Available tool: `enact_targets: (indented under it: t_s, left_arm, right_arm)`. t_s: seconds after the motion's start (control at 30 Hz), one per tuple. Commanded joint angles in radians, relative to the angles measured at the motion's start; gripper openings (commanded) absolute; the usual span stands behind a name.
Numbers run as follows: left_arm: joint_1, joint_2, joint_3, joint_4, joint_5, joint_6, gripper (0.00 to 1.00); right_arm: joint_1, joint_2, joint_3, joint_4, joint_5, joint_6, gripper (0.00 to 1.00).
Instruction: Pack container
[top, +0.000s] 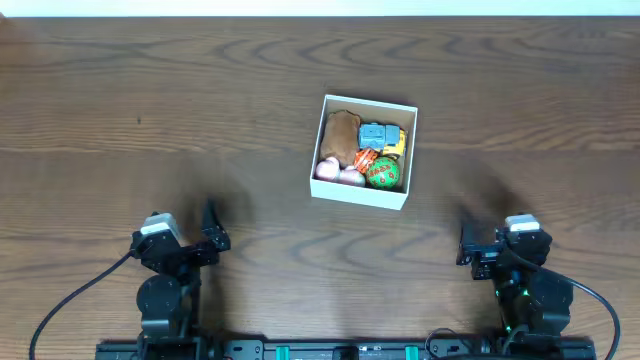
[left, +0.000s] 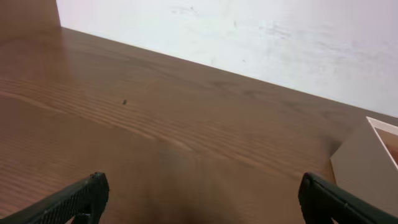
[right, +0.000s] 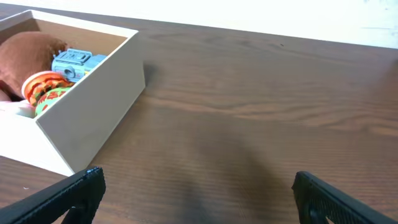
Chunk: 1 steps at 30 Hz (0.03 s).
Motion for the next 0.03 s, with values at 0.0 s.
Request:
enact_targets:
  t_s: [0.0]
  left_arm:
    - [-0.002, 0.003, -0.034, -0.004, 0.000, 0.014, 0.98]
  right_arm:
    - [-0.011, -0.010, -0.006, 0.000, 0.003, 0.012, 0.99]
